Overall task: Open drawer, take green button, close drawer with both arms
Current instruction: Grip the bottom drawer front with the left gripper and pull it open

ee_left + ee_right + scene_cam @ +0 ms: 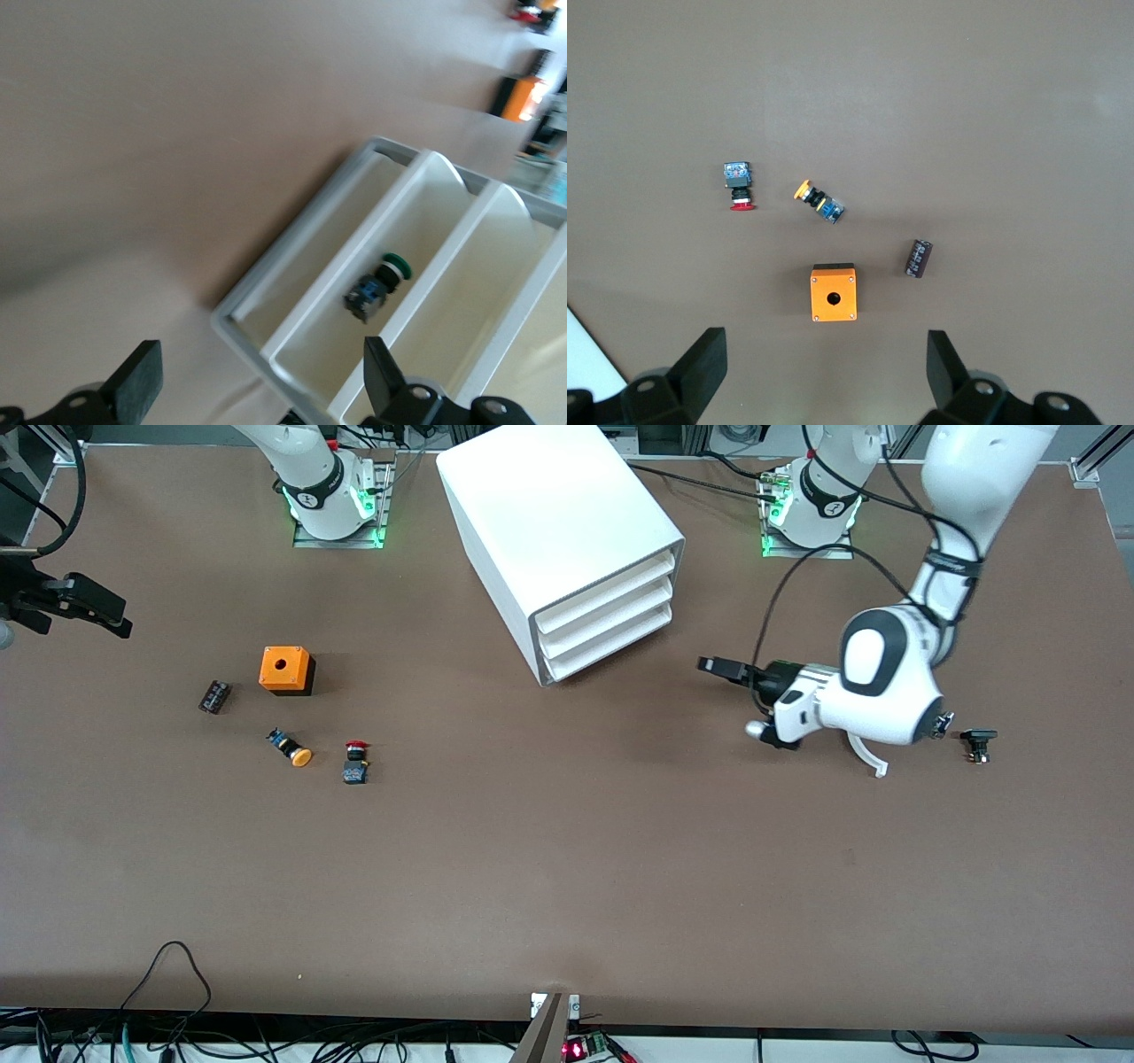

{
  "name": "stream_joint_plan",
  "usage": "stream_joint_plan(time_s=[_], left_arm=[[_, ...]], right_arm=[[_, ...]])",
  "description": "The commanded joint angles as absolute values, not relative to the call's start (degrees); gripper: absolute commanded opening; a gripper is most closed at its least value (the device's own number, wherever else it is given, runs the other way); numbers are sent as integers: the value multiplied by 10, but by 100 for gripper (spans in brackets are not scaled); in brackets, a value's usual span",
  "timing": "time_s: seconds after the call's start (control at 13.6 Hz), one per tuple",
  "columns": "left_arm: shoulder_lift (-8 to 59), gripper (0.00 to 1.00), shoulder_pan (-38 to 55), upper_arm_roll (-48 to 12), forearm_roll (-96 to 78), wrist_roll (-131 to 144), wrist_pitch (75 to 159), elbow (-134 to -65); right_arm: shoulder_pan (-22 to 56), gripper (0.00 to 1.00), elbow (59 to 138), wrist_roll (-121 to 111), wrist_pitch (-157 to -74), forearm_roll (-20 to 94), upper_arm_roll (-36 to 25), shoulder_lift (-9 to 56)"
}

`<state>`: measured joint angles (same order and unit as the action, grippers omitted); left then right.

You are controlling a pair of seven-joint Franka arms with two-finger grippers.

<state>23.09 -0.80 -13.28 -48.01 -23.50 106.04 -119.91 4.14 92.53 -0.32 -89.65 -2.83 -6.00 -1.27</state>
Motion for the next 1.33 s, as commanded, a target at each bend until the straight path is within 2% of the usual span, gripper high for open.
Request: stream_joint_plan(time_s=[0.0,0.29,0.66,0.74,0.88,1.1,1.25], left_arm=[[242,100,-10,-157,-556,-328,1079,-1249],[276,97,17,-173,-620,-399,1095,-1279],[292,79,41,-206,-650,-398,1138,-1289],[294,66,45,-213,-657,-398,1148,-1292],[294,0,47,-213,-657,-397,1159,-1293],[290,0,38,-200,-653,-387,1165,-1291],[275,0,24,-161,-650,-396,1199,-1284]], right_arm=[[39,100,923,-9,-894,-25,-61,-18],[39,100,924,-9,-894,-25,-61,-16],[40,100,924,-10,-894,-27,-61,-15],[40,100,927,-11,-892,-27,-61,-12],[39,100,925,-11,-891,-25,-61,0],[43,100,925,-11,-889,-19,-59,15],[42,100,925,-12,-889,-20,-59,25]])
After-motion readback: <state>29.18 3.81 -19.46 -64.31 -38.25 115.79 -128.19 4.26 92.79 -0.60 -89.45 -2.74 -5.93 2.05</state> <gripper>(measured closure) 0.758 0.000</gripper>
